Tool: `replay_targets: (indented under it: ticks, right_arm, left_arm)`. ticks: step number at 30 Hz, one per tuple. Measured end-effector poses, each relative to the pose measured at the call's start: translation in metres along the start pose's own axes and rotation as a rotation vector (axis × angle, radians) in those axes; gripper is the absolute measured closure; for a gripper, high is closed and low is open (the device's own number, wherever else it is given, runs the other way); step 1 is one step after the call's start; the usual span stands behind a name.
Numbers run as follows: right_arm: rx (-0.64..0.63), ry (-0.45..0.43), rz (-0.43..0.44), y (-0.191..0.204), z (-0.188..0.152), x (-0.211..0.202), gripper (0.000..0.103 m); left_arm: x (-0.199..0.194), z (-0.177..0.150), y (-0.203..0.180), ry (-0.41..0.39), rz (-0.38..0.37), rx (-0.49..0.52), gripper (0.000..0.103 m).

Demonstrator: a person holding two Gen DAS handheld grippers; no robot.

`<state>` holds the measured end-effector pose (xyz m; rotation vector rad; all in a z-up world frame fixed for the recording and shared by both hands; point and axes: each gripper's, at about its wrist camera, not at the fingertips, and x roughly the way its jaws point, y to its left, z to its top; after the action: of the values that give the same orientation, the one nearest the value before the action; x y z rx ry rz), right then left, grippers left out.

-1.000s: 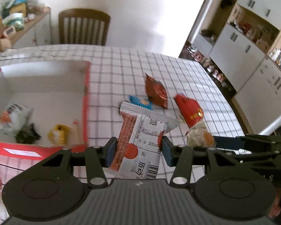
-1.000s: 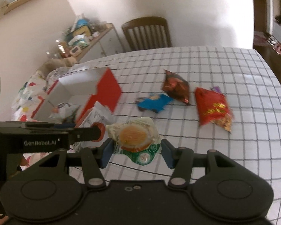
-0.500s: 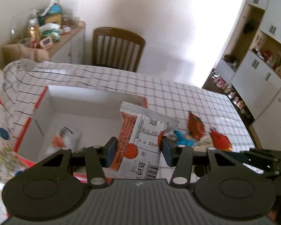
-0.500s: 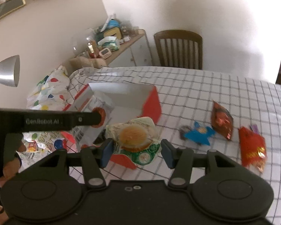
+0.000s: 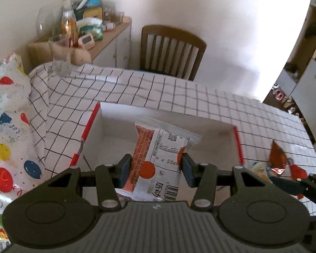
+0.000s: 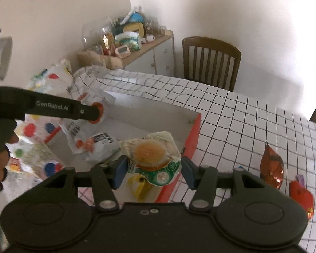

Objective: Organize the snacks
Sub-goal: 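Lift both packets and carry them over the red box, then lower both packets into the red box and open both tools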

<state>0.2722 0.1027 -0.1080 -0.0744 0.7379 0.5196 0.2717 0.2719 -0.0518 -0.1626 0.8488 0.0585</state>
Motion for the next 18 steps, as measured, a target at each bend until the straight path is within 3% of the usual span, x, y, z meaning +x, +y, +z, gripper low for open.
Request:
replay_targets:
  ticks: [11, 18]
  right_arm:
    - [-0.090, 0.084, -0.067, 0.025, 0.004, 0.066, 0.048]
    - [-0.095, 0.119, -0.060, 0.031, 0.003, 0.086, 0.048]
  left_arm:
    - [0.052, 0.007, -0.002, 0.065, -0.005, 0.051, 0.053]
    - [0.079, 0.002, -0.017, 0.135, -0.030, 0.117, 0.053]
